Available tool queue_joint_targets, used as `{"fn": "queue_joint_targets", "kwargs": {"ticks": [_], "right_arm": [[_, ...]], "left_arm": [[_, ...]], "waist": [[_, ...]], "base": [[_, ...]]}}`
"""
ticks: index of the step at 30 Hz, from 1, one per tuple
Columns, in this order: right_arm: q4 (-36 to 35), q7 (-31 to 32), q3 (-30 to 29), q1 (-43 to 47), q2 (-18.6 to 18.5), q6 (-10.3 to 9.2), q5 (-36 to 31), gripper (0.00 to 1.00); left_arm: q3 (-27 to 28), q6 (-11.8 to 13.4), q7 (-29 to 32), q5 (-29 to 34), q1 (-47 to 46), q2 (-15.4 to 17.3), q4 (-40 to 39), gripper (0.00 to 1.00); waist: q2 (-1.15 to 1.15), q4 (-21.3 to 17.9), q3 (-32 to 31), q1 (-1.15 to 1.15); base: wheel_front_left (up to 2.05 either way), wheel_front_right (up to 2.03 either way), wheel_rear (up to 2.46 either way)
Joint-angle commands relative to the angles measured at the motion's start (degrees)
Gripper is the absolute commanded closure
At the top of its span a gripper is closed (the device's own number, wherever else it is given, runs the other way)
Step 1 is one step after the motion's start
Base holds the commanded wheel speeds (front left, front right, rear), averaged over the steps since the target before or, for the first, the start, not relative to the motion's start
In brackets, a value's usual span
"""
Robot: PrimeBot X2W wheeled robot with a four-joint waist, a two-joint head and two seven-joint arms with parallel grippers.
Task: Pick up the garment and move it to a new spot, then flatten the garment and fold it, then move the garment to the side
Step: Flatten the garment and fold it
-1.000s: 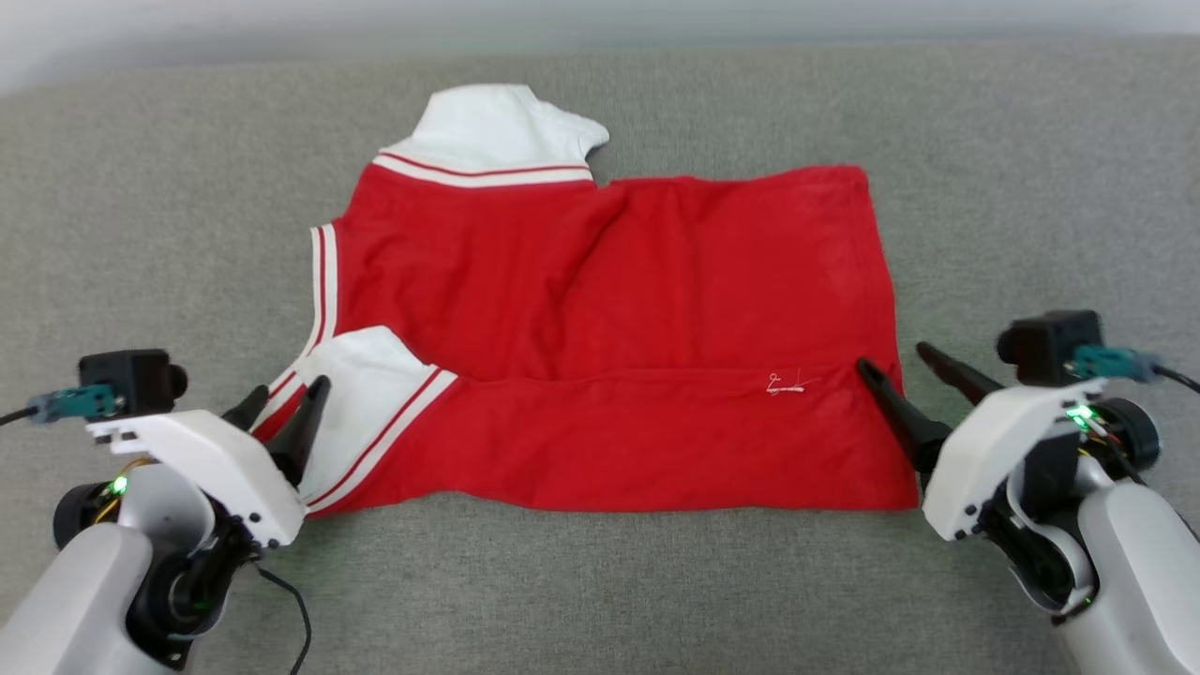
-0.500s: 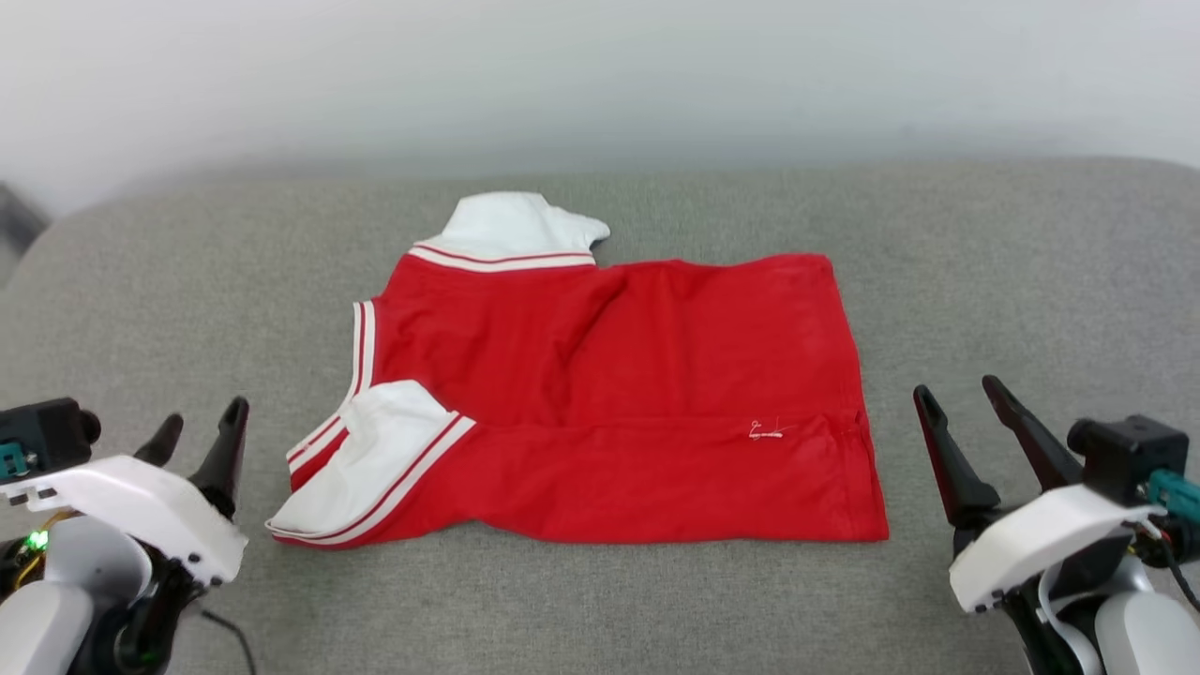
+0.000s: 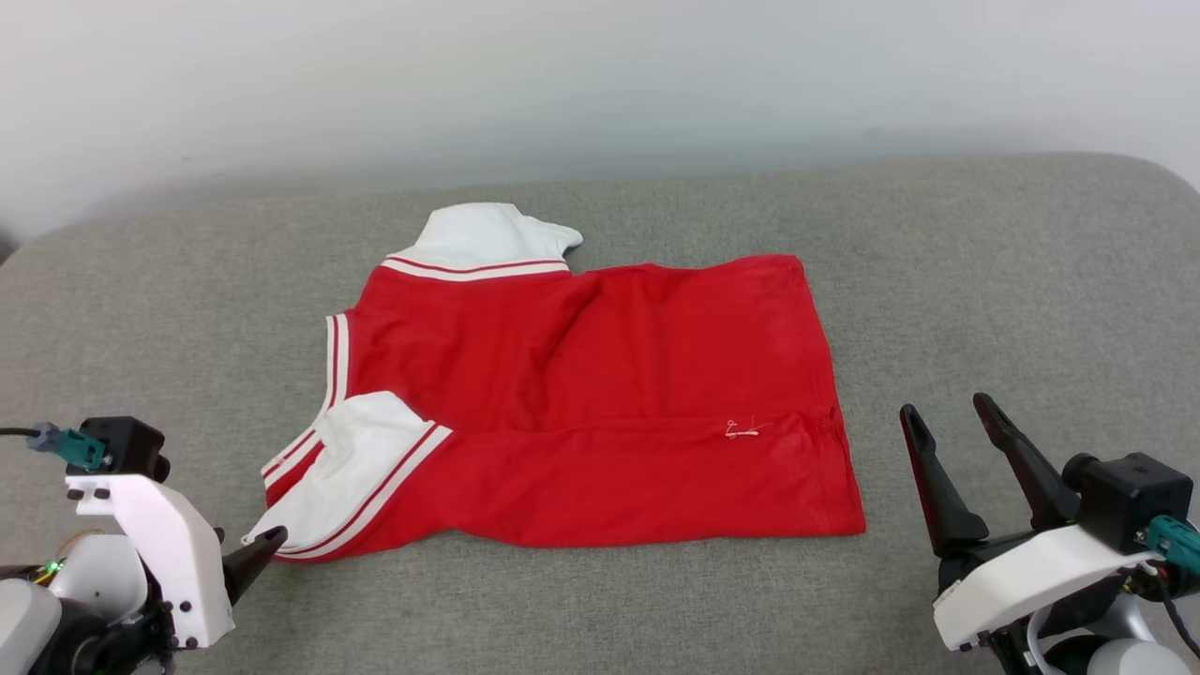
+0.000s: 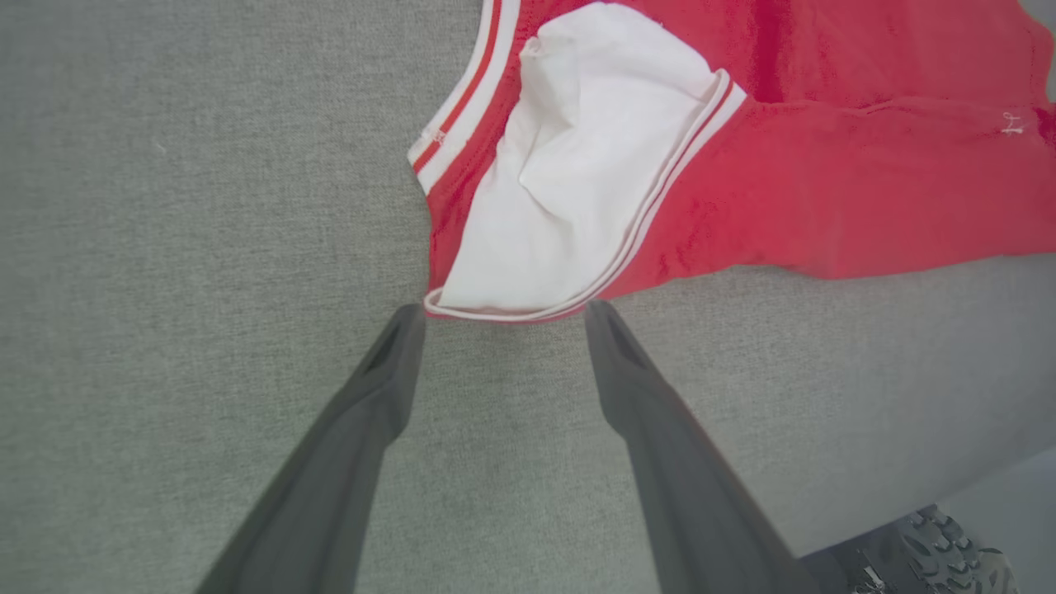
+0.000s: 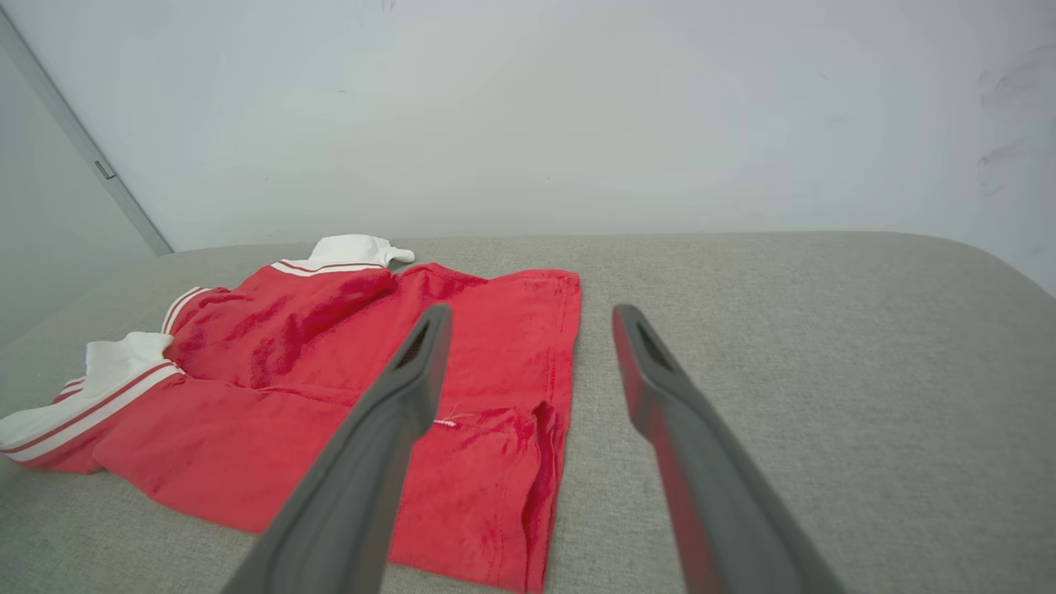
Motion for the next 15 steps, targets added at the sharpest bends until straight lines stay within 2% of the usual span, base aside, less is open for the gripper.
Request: {"fn": "queue_joint_targets", "kwargs": {"ticks": [1, 9, 15], "right_arm": [[-0.7, 0.2, 0.2, 0.5, 0.5, -0.07, -0.2, 0.00], [-1.1, 0.8, -0.2, -1.3, 1.4, -0.07, 0.9, 0.00], [-0.9, 1.4, -0.9, -2.4, 1.2, -0.07, 1.6, 0.00]], "left_arm": [[-0.6, -0.6, 1.3, 0.0, -1.6, -0.2, 1.5, 0.00], [-2.7, -3.1, 4.7, -1.0, -6.8, -3.2, 8.3, 0.00], [-4.9, -4.0, 7.0, -1.0, -8.3, -5.4, 12.6, 0.00]], "waist": [[0.00, -0.9, 1.4, 0.00], [0.00, -2.9, 6.2, 0.00], [0.00, -3.7, 7.9, 0.00]], "base": [[0.00, 0.00, 0.00], [0.00, 0.00, 0.00], [0.00, 0.00, 0.00]]}}
